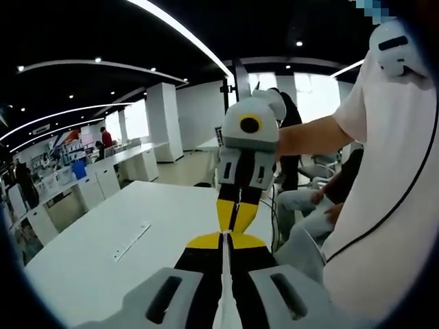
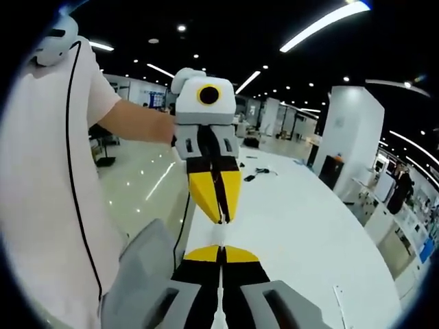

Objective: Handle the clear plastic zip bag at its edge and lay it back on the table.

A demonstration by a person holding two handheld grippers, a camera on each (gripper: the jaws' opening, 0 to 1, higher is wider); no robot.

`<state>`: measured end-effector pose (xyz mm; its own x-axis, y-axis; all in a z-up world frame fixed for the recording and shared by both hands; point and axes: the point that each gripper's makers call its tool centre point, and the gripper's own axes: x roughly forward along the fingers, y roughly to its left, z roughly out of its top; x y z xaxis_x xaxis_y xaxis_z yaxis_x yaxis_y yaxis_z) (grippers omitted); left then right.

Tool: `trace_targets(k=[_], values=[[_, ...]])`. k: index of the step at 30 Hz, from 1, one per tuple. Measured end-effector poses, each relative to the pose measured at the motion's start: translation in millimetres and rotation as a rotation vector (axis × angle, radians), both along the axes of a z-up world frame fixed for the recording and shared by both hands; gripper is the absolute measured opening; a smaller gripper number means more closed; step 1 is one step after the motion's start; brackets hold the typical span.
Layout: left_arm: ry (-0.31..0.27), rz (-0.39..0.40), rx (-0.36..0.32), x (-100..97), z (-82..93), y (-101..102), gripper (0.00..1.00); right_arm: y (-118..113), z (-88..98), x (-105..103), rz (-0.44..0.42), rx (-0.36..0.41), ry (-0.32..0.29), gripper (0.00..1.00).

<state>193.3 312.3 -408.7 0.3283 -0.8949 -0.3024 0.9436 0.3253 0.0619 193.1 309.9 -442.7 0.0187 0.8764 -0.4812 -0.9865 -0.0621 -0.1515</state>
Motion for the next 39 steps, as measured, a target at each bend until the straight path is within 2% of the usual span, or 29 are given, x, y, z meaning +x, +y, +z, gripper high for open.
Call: trace_targets(k=[11, 13, 18, 37, 39], values=[[0.002, -0.008, -0.014, -1.4, 1.7, -1.4, 0.0, 3.4, -2.9, -4.9, 0.015, -0.007, -0.002, 0.0], [0.003, -0.009, -0.021, -1.5, 1.6, -1.3, 0.04, 3.6, -2.2, -5.2, 0.017, -0.004, -0.003, 0.0], [0.008, -0.015, -0.012, -2.8, -1.0, -2.2, 0.0, 2.9, -2.5, -4.9, 0.018, -0.009, -0.002, 0.0], [0.012, -0.022, -0.004, -3.7, -3.5, -1.1, 0.0, 2.4, -2.6, -6.1, 0.019, -0.007, -0.006, 0.0], [0.0, -0.029, 0.012, -5.0, -4.9, -0.7, 0.0, 2.3, -2.6, -6.1, 0.019, -0.005, -0.005, 0.0]])
